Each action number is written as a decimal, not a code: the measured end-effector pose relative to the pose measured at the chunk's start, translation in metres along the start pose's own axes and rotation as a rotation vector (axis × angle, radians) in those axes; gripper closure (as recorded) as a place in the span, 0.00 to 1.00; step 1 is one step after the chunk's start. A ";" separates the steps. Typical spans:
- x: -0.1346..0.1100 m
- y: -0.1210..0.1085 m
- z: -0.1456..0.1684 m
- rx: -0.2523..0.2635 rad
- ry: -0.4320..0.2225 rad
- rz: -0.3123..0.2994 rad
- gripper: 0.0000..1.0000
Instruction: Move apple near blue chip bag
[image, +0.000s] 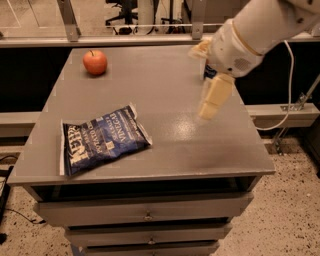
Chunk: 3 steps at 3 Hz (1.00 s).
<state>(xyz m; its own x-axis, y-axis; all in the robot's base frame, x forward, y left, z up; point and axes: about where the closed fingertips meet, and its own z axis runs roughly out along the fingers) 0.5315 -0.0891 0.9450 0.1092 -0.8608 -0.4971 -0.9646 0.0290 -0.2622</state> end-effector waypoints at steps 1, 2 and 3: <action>-0.025 -0.029 0.023 -0.006 -0.100 0.020 0.00; -0.025 -0.029 0.023 -0.006 -0.101 0.019 0.00; -0.055 -0.059 0.057 -0.005 -0.189 0.039 0.00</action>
Offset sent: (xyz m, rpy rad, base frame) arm 0.0246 0.0268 0.0012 0.0826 0.0089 0.0102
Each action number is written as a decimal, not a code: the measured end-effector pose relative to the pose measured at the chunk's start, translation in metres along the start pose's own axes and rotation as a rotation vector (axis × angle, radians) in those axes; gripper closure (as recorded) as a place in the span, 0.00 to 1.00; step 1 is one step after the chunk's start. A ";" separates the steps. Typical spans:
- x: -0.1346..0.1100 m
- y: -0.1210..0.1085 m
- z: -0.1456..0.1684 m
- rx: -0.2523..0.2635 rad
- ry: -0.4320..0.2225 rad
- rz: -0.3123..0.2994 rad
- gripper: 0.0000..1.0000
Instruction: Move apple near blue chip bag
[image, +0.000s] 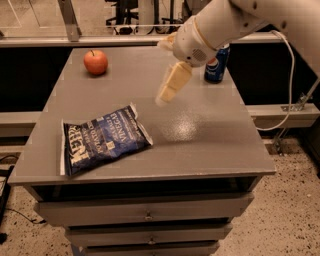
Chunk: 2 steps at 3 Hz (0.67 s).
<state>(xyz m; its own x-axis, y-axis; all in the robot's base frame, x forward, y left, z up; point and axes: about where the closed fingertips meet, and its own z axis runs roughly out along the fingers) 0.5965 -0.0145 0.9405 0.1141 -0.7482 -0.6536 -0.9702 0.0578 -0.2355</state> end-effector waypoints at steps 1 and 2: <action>-0.022 -0.035 0.036 0.023 -0.079 0.015 0.00; -0.046 -0.084 0.079 0.073 -0.170 0.064 0.00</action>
Offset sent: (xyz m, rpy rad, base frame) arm 0.1427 0.1118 -0.0049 0.2807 -0.0443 -0.1077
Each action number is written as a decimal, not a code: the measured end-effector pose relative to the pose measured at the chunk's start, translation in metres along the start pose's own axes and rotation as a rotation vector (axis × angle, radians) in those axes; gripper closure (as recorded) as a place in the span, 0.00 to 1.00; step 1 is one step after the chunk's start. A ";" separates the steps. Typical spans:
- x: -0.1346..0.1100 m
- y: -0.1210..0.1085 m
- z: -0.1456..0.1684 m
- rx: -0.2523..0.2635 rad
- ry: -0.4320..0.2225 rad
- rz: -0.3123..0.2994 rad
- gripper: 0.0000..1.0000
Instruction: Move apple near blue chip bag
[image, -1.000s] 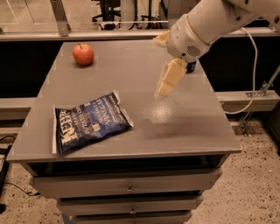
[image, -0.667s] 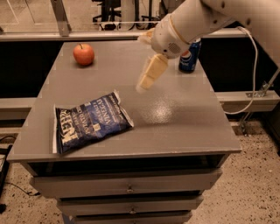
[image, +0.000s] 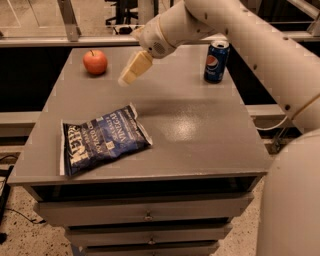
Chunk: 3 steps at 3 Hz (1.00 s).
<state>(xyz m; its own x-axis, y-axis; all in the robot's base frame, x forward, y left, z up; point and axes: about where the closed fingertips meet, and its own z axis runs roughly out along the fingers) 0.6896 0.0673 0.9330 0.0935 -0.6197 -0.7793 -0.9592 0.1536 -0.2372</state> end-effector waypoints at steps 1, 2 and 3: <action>-0.005 -0.028 0.030 0.043 -0.050 0.068 0.00; -0.016 -0.051 0.056 0.094 -0.080 0.128 0.00; -0.027 -0.066 0.098 0.126 -0.108 0.174 0.00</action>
Offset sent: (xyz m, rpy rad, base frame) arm 0.1022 0.0692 -0.0038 0.1896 0.0342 -0.2395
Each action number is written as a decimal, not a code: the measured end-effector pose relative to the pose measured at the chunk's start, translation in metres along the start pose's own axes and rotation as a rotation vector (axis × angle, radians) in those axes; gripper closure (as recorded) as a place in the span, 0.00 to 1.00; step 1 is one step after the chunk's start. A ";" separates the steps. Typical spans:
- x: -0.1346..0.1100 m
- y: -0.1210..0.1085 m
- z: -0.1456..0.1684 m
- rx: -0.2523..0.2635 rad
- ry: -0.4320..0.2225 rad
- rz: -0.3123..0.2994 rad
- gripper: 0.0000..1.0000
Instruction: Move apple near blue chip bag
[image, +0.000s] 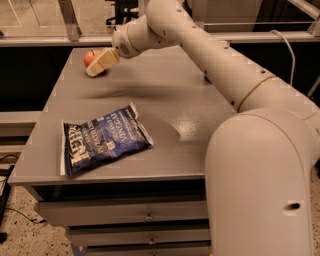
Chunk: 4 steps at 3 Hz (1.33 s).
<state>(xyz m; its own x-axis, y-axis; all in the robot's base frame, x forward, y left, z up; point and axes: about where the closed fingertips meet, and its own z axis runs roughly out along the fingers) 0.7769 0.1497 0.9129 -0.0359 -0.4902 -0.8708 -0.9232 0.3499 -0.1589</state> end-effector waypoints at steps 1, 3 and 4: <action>-0.003 -0.001 0.040 0.004 -0.012 0.037 0.00; 0.007 -0.012 0.072 -0.004 -0.030 0.101 0.00; 0.012 -0.017 0.081 -0.007 -0.034 0.126 0.00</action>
Offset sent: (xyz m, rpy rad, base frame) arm 0.0420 0.0535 -0.0285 0.0652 0.0481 -0.0432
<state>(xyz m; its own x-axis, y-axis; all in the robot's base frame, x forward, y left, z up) 0.8232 0.2023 0.8677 -0.1388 -0.4156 -0.8989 -0.9150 0.4010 -0.0441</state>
